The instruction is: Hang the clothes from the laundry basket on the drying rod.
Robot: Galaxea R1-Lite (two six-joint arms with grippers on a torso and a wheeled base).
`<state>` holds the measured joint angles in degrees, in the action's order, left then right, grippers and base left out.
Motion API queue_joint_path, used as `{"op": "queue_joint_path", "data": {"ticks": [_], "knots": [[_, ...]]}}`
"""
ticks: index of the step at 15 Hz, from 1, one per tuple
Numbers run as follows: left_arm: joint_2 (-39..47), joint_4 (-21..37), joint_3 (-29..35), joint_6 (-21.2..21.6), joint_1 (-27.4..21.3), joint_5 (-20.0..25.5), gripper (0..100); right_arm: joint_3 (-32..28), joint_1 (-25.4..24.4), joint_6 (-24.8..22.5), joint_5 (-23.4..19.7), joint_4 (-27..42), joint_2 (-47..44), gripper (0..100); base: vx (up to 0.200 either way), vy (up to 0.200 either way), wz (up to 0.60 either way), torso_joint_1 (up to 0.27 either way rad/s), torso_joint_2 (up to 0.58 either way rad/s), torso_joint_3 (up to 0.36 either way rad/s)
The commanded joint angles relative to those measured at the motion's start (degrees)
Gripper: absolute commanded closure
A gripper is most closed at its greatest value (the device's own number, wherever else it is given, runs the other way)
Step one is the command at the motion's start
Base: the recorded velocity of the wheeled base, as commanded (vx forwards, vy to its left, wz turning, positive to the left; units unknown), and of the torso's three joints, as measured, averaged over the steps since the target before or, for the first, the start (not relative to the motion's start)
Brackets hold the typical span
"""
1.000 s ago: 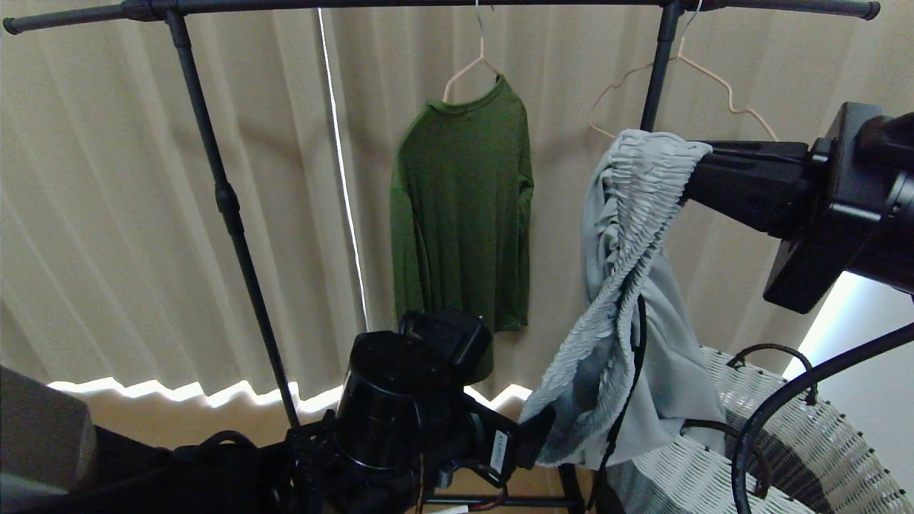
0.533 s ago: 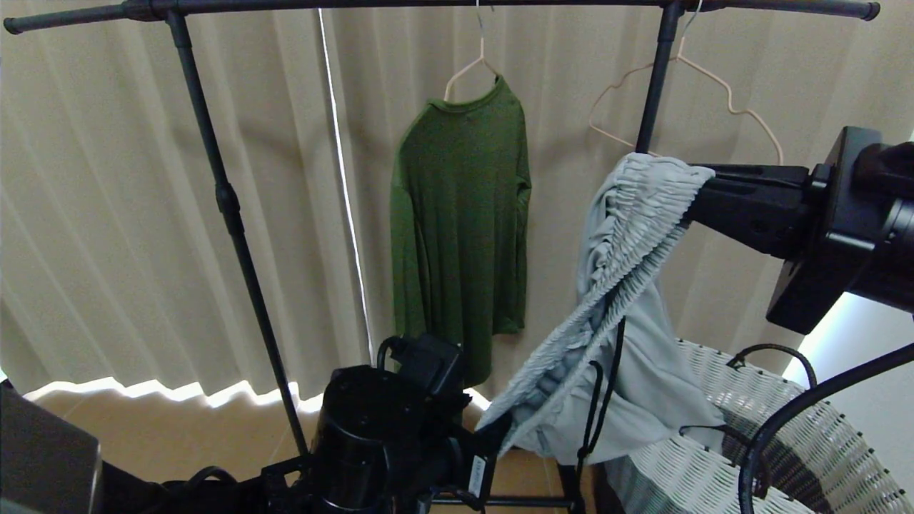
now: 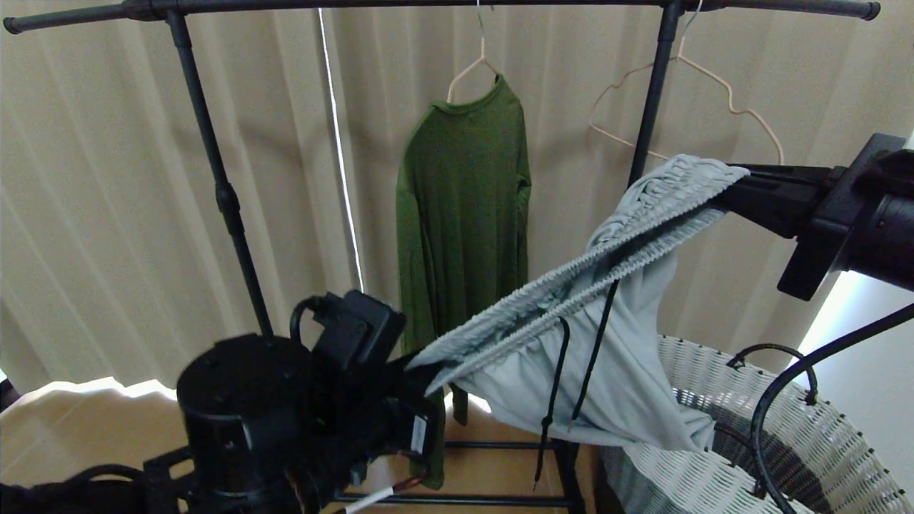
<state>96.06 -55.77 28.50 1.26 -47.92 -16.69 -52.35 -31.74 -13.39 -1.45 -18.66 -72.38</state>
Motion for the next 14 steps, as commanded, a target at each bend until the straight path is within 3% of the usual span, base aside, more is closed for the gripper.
{"op": "queue_joint_path", "data": {"ticks": [1, 2, 3, 7, 11, 14], "knots": [[-11.2, 15.6, 13.9, 1.0, 5.4, 0.4, 100, 0.2, 1.9, -0.2, 0.1, -0.2, 0.8, 100, 0.000, 0.000, 0.00, 0.000, 0.00, 0.000], [-12.0, 18.5, 16.4, 0.9, 5.8, 0.4, 100, 0.1, 1.9, -0.2, 0.1, -0.2, 0.9, 100, 0.000, 0.000, 0.00, 0.000, 0.00, 0.000], [-13.1, 29.9, 27.6, 0.7, 8.1, 0.5, 100, -1.4, 1.9, -0.3, 0.1, -0.2, 1.3, 100, 0.000, 0.000, 0.00, 0.000, 0.00, 0.000], [-11.3, 45.2, 52.1, 0.4, 11.5, 1.1, 100, -8.7, 1.9, -0.2, -0.1, -0.1, 0.5, 100, 0.000, 0.000, 0.00, 0.000, 0.00, 0.000], [-11.2, 54.5, 60.3, 0.8, 11.5, 5.7, 100, -12.3, 1.9, -0.2, -0.1, -0.1, -2.1, 100, 0.000, 0.000, 0.00, 0.000, 0.00, 0.000], [-12.2, 56.1, 56.2, 0.7, 11.4, 6.1, 100, -10.8, 1.9, -0.2, -0.1, -0.1, -2.3, 100, 0.000, 0.000, 0.00, 0.000, 0.00, 0.000]]}}
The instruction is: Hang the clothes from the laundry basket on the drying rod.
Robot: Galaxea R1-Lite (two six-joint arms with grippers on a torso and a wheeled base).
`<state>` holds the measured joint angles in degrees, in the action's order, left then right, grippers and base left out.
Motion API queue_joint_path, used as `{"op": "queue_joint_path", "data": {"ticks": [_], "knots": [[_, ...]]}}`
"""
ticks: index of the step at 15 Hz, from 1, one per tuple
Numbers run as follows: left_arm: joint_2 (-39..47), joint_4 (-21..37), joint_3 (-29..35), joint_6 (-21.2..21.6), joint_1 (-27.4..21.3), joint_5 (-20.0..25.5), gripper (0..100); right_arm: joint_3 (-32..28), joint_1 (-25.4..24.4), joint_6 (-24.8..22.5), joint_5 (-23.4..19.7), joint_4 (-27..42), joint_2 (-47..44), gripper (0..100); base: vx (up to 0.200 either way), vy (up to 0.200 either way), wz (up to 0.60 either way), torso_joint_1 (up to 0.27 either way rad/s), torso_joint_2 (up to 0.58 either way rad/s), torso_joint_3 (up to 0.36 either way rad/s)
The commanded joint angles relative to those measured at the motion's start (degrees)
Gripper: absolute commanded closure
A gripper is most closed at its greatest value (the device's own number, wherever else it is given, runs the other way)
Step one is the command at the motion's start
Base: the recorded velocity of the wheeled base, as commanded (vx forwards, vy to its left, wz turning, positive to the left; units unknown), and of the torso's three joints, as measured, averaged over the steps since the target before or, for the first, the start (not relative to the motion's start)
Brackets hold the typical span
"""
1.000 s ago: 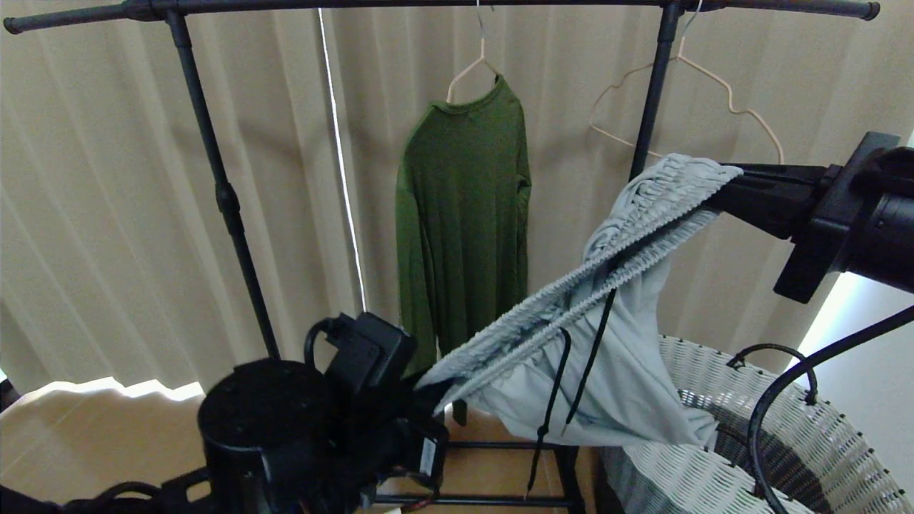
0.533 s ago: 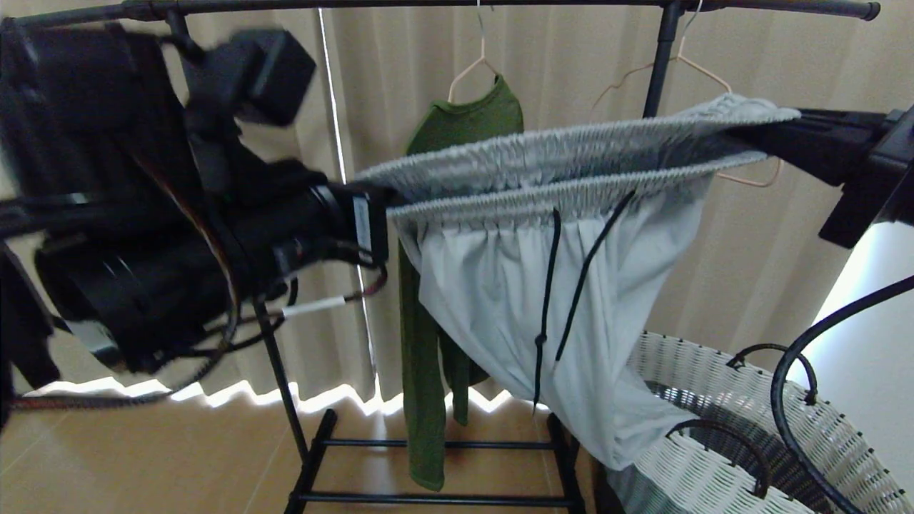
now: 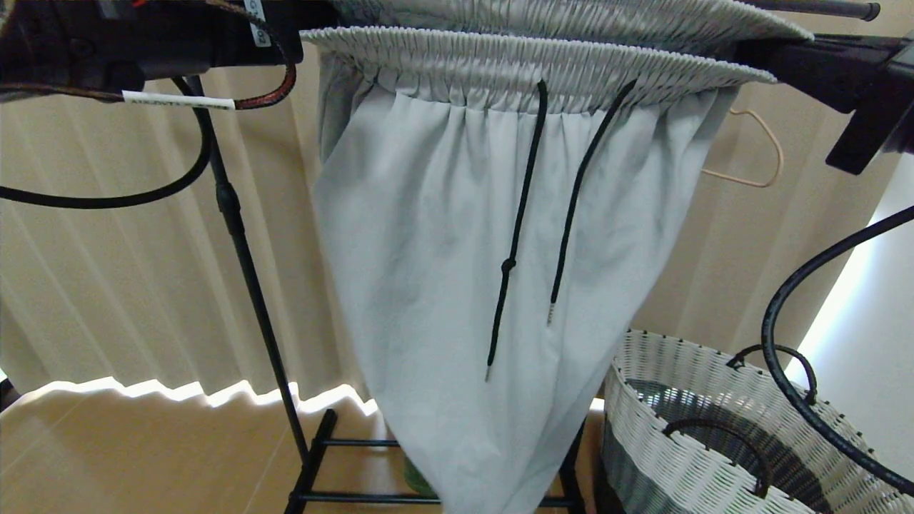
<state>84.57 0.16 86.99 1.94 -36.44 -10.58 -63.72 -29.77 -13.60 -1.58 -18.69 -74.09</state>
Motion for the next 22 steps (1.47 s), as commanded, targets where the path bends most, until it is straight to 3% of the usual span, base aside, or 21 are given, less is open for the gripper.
{"op": "queue_joint_path", "data": {"ticks": [1, 3, 16, 19, 22], "knots": [[-1.5, 0.1, -6.3, 0.0, -0.1, 0.0, 100, 2.1, 0.0, 0.0, 0.0, -0.1, -1.1, 100, 0.000, 0.000, 0.00, 0.000, 0.00, 0.000], [-2.6, -0.1, -9.7, -0.1, -0.4, 0.1, 100, 3.6, 0.0, 0.0, 0.0, -0.2, -1.5, 100, 0.000, 0.000, 0.00, 0.000, 0.00, 0.000], [-2.1, -0.2, -15.9, -0.2, -0.3, 0.1, 100, 4.7, 0.0, 0.2, -0.1, -0.3, -5.2, 100, 0.000, 0.000, 0.00, 0.000, 0.00, 0.000], [-2.2, -0.4, -18.3, -0.1, -0.2, 0.0, 100, 5.2, 0.0, 0.1, 0.1, -6.4, -8.4, 100, 0.000, 0.000, 0.00, 0.000, 0.00, 0.000], [-0.8, -3.2, -18.2, -0.1, -0.2, 0.1, 100, 5.9, 0.0, 0.0, 0.3, -7.3, -7.3, 100, 0.000, 0.000, 0.00, 0.000, 0.00, 0.000]]}}
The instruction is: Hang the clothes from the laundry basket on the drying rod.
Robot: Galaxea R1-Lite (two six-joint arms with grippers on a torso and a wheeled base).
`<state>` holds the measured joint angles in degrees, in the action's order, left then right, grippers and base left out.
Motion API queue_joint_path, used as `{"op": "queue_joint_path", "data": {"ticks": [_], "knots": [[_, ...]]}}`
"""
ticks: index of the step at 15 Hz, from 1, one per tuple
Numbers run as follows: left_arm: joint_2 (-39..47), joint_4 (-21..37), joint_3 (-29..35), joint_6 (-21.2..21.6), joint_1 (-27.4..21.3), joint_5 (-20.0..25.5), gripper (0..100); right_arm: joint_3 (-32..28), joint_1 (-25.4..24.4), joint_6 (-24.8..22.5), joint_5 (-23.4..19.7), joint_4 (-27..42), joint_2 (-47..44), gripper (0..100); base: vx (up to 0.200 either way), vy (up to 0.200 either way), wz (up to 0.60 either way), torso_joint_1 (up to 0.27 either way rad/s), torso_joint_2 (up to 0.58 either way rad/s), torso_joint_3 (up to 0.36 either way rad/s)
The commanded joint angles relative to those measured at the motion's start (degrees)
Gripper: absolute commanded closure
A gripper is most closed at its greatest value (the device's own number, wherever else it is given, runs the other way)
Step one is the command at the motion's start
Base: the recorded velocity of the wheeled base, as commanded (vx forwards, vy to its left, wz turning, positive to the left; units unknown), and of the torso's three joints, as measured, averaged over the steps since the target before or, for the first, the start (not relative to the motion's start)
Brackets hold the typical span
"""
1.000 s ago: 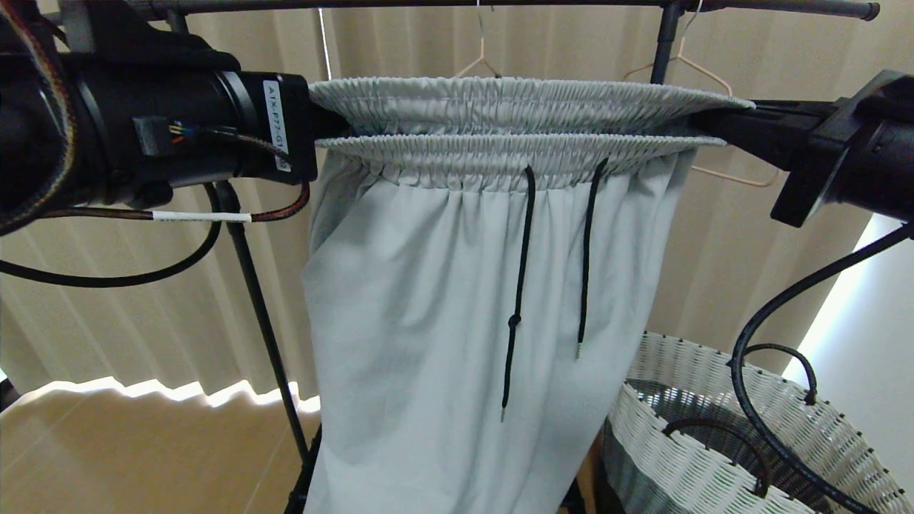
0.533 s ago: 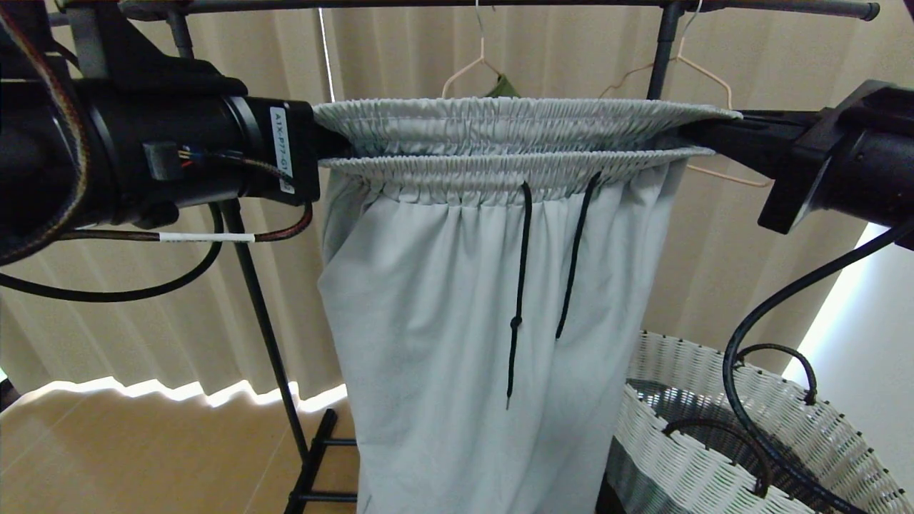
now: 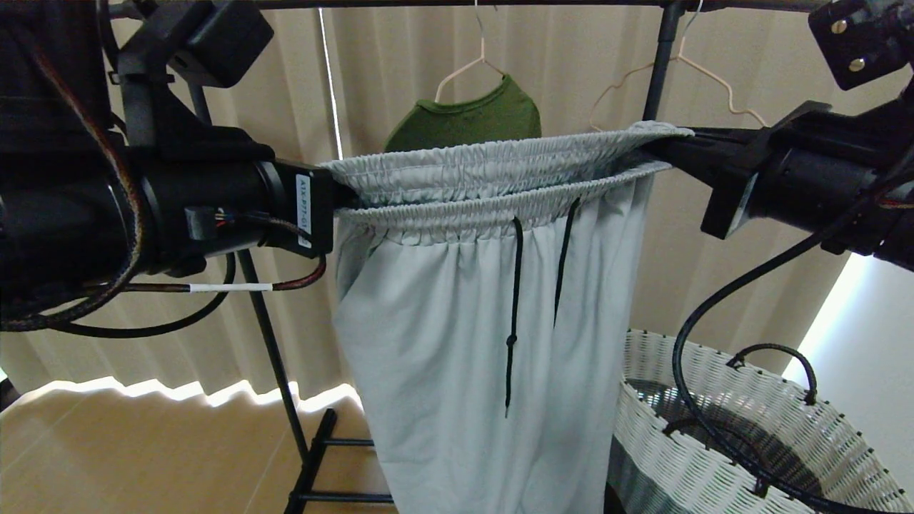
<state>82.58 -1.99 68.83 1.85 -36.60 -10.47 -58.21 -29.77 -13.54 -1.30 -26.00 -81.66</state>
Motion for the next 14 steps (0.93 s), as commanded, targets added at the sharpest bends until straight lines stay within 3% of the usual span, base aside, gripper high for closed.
{"op": "queue_joint_path", "data": {"ticks": [1, 5, 9, 14], "knots": [[2.9, -3.3, 0.3, -0.1, -0.1, 0.0, 100, 1.0, 0.0, -0.2, 0.0, 0.6, 2.2, 100, 0.000, 0.000, 0.00, 0.000, 0.00, 0.000], [12.4, -5.5, 8.5, -0.1, 0.0, 0.0, 100, 3.4, -0.2, -0.3, -0.1, 7.5, 11.6, 100, 0.000, 0.000, 0.00, 0.000, 0.00, 0.000], [20.7, -5.4, 16.3, -0.2, 0.3, -0.1, 100, 3.7, -4.8, -0.3, -0.2, 15.2, 16.9, 100, 0.000, 0.000, 0.00, 0.000, 0.00, 0.000], [19.4, -5.0, 15.0, 0.1, 0.2, -0.3, 100, 4.1, -5.7, -0.3, 0.0, 15.0, 15.5, 100, 0.000, 0.000, 0.00, 0.000, 0.00, 0.000]]}}
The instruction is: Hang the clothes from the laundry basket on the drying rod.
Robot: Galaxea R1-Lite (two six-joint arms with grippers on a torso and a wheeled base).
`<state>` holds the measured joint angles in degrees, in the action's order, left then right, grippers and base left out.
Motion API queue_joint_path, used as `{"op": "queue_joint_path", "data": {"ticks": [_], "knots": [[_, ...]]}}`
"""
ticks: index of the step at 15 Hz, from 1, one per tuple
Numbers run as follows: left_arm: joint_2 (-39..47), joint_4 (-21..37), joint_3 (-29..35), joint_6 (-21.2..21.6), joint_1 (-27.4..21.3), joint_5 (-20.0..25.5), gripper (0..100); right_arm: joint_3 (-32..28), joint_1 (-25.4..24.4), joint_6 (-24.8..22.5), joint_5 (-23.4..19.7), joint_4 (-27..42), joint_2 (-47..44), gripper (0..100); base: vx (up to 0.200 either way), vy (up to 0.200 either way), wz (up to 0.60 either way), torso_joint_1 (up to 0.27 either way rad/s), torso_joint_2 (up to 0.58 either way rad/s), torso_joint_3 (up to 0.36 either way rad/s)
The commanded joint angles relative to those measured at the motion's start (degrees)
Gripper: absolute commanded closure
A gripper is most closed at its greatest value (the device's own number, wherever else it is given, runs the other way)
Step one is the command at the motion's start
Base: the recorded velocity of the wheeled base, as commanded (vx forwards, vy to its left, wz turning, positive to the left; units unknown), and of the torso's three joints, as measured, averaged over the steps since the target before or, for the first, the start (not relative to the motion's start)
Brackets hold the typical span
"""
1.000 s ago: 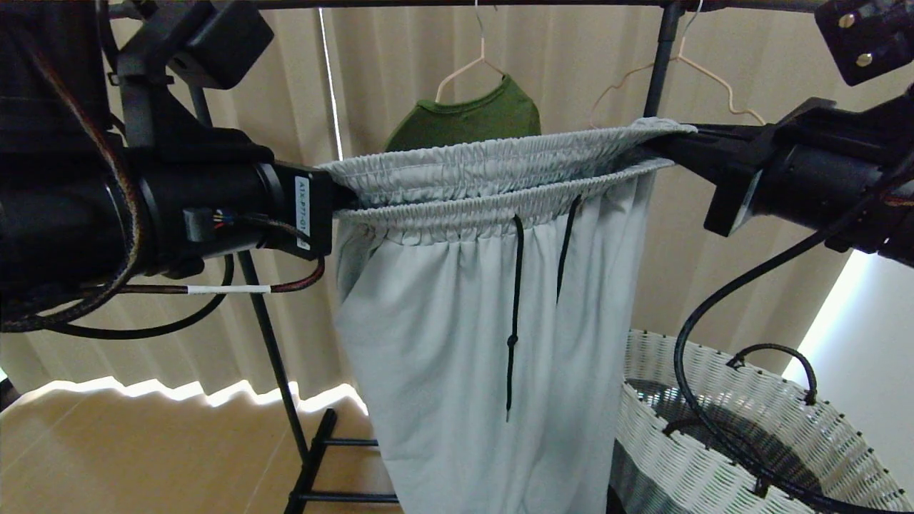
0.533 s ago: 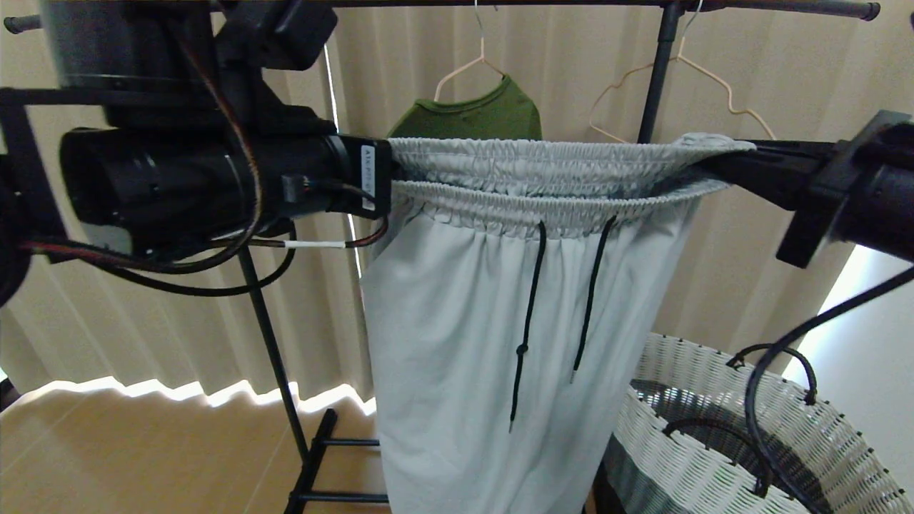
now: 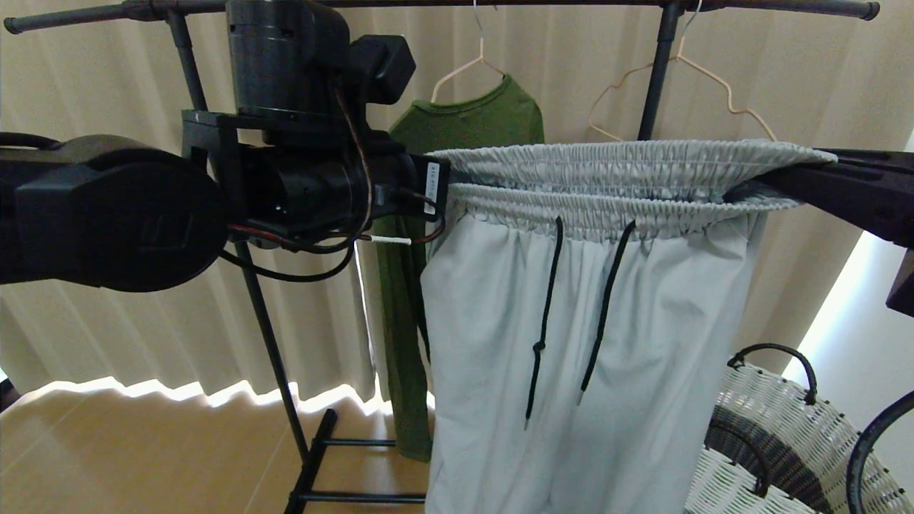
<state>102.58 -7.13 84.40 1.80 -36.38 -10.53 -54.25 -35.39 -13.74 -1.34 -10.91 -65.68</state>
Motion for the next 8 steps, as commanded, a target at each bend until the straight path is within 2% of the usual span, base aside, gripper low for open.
{"op": "queue_joint_path", "data": {"ticks": [1, 3, 5, 6, 8], "knots": [[-3.7, 0.4, -2.1, 0.4, 0.0, -0.2, 100, -0.2, 1.0, 0.0, 0.0, -0.8, -1.9, 100, 0.000, 0.000, 0.00, 0.000, 0.00, 0.000], [-11.2, 3.3, -6.7, 0.6, 0.0, 0.0, 100, -0.6, 5.5, 0.1, -0.3, -1.8, -5.3, 100, 0.000, 0.000, 0.00, 0.000, 0.00, 0.000], [-15.9, 4.8, -10.6, 0.7, -0.1, 0.2, 100, -1.1, 6.6, 0.3, -0.4, -5.6, -10.0, 100, 0.000, 0.000, 0.00, 0.000, 0.00, 0.000], [-19.6, 5.0, -13.6, 0.5, -0.3, 3.3, 100, -2.5, 7.4, 0.3, -0.4, -10.4, -15.3, 100, 0.000, 0.000, 0.00, 0.000, 0.00, 0.000], [-24.3, 6.0, -17.2, 0.4, -0.4, 7.5, 100, -5.5, 7.5, 0.3, -0.4, -15.3, -21.6, 100, 0.000, 0.000, 0.00, 0.000, 0.00, 0.000]]}}
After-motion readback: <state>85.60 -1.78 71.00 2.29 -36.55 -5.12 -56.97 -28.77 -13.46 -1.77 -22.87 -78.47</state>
